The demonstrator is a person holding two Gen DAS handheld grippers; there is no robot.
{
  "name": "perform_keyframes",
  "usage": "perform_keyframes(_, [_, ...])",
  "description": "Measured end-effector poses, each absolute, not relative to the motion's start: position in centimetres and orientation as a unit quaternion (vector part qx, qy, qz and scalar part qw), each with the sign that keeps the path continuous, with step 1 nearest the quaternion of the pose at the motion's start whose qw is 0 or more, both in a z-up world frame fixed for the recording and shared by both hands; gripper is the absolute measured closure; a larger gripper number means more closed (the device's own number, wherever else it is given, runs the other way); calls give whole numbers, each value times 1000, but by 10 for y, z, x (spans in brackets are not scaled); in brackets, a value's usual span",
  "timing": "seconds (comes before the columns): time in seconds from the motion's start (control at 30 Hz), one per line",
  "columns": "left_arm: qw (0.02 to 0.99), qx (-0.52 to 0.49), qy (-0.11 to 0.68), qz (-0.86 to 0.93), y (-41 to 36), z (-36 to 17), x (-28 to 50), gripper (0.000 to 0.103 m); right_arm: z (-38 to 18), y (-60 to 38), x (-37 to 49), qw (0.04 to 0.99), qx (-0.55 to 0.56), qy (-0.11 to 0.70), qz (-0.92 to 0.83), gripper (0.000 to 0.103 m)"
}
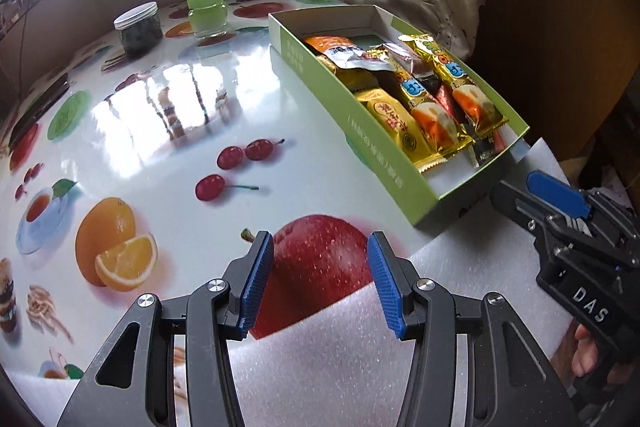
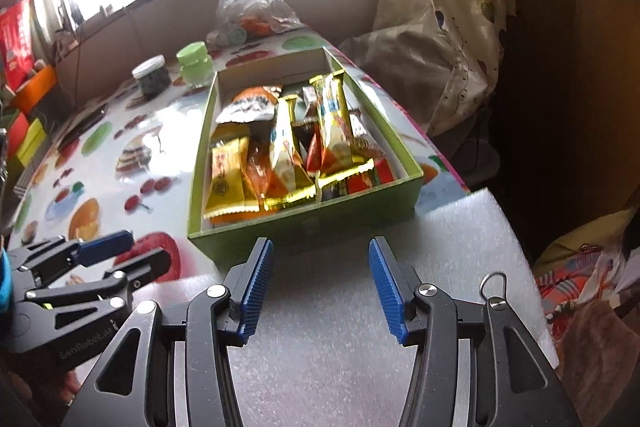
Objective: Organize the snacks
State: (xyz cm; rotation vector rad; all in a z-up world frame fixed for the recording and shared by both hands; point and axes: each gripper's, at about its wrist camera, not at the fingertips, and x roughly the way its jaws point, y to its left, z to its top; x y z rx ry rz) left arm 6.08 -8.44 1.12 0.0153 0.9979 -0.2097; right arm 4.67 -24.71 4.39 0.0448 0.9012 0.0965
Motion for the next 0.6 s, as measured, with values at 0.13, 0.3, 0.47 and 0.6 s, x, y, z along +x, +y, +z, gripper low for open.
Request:
perform_keyframes(0.13, [873,9,477,-98,-85,10,58,53,38,-245,41,897,13,440,42,53])
perform_keyframes(0.3, [879,18,468,-94,-88,8,53,53,32,-239,35,898,-11,438,30,52])
perform_keyframes(0.47, [883,26,460,-88,-90,7,52,52,30,-238,33,903,-12,428,23,51])
perform_keyframes(0.6, [884,29,458,-85,-91,6,51,52,29,-238,31,905,-14,424,22,51])
